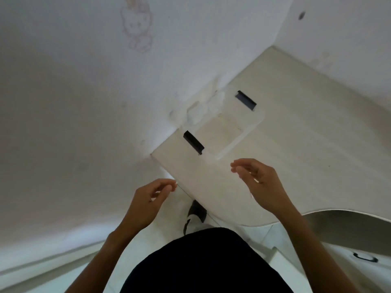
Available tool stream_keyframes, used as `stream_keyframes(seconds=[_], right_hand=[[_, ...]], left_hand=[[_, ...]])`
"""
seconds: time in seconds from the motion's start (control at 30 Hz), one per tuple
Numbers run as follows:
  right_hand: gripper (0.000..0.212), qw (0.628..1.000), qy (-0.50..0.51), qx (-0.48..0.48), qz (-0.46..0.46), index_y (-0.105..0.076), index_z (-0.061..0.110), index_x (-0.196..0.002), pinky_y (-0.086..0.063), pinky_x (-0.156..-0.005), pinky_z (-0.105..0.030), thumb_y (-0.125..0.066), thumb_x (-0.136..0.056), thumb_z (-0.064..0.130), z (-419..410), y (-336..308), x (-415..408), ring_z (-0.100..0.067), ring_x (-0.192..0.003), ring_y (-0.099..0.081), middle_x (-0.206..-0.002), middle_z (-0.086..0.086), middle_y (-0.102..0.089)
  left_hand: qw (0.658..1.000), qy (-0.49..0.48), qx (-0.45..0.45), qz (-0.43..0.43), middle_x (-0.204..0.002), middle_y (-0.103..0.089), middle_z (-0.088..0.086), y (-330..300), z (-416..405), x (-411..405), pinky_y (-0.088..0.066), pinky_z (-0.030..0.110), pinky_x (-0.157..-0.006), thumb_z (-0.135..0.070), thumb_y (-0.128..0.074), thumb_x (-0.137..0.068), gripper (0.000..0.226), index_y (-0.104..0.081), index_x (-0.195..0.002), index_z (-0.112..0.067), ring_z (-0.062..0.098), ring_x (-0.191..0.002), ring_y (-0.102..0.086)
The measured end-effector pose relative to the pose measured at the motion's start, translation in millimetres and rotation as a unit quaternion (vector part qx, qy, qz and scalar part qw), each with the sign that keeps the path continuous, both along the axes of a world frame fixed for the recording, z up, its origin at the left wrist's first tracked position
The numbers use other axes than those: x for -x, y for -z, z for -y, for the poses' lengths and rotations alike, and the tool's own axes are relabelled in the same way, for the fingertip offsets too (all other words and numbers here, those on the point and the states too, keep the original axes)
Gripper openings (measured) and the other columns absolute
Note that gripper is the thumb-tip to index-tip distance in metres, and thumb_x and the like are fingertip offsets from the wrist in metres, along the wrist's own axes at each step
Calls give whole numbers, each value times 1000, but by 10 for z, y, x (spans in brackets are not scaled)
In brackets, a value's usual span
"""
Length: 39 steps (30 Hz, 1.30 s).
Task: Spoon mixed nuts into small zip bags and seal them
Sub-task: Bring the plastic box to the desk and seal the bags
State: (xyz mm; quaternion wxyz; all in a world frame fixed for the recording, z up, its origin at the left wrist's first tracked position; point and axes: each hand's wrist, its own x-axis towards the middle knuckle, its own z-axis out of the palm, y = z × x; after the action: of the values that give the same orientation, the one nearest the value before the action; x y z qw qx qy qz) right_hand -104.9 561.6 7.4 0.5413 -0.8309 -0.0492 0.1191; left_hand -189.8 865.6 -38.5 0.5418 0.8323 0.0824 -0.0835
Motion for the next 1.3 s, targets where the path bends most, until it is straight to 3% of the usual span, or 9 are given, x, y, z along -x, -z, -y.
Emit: stream_keyframes(seconds=[0.2, 0.3, 0.5, 0.6, 0.7, 0.83, 1.0, 1.2, 1.3], right_hand=[[18, 998, 31, 42, 39, -73, 20, -115, -51, -87, -10, -64, -100, 25, -58, -32, -780, 1, -100, -70, -109, 13, -75], [26, 994, 51, 81, 47, -71, 13, -121, -51, -89, -11, -65, -100, 27, -51, 5, -1355, -7, -104, -69, -114, 5, -73], [63, 962, 71, 264, -21, -39, 11, -153, -34, -113, -44, -63, -99, 35, -40, 245, -2426, -33, -139, -44, -152, -15, -46], [58, 959, 69, 258, -100, -45, 7, -146, -44, -92, -38, -65, -98, 32, -86, 375, -2587, -34, -118, -57, -139, -19, -56], [32, 960, 104, 246, -87, -62, 4, -122, -41, -72, -32, -66, -97, 25, -88, 423, -2520, -28, -86, -58, -112, -21, -68], [30, 953, 196, 223, -62, -67, 8, -119, -47, -69, -31, -69, -94, 24, 103, 269, -2172, -25, -80, -61, -102, -14, -70], [24, 923, 378, 34, -65, -67, 20, -103, -49, -65, -25, -82, -85, 25, 527, -46, -1173, -11, -75, -64, -97, 0, -73], [30, 832, 529, -161, -47, -65, 22, -105, -45, -66, -26, -84, -82, 21, 749, -237, 396, -6, -69, -62, -88, 7, -76], [34, 781, 585, -219, -23, -66, 25, -105, -47, -64, -20, -84, -77, 26, 782, -234, 1122, -5, -73, -64, -85, 9, -73]], left_hand=[[996, -30, 81, -25, -105, -79, 0, -78, -64, -834, -61, 32, -88, -22, -60, -101, 21, -74, -115, -15, 18, -103, -75], [985, -71, 104, -115, -110, -79, 2, -67, -61, -1209, -60, 34, -87, -20, -60, -104, 17, -72, -115, -17, 16, -102, -76], [853, -141, 317, -390, -130, -69, 5, 74, 92, -1611, -57, 44, -92, -36, -63, -101, 26, -62, -121, -18, 24, -120, -67], [818, -158, 375, -406, -131, -70, 15, 91, 154, -1724, -57, 47, -94, -36, -62, -102, 34, -64, -126, -12, 27, -120, -68], [825, -173, 378, -384, -131, -68, 20, 56, 193, -1747, -56, 50, -95, -29, -63, -102, 35, -65, -128, -5, 32, -121, -66], [860, -126, 361, -337, -127, -69, 19, -9, 193, -1751, -59, 47, -88, -31, -64, -101, 41, -61, -132, -3, 31, -115, -69], [918, -54, 297, -257, -109, -77, 8, -124, 276, -1798, -62, 36, -71, -38, -64, -100, 29, -68, -120, -18, 22, -97, -76], [939, 72, 228, -248, -90, -78, -9, -163, 818, -1768, -58, 42, -85, -46, -62, -99, 25, -73, -114, -29, 9, -85, -73], [933, 153, 196, -260, -89, -77, -8, -181, 1179, -1660, -56, 36, -76, -58, -67, -81, 39, -78, -107, -32, 7, -79, -73]])
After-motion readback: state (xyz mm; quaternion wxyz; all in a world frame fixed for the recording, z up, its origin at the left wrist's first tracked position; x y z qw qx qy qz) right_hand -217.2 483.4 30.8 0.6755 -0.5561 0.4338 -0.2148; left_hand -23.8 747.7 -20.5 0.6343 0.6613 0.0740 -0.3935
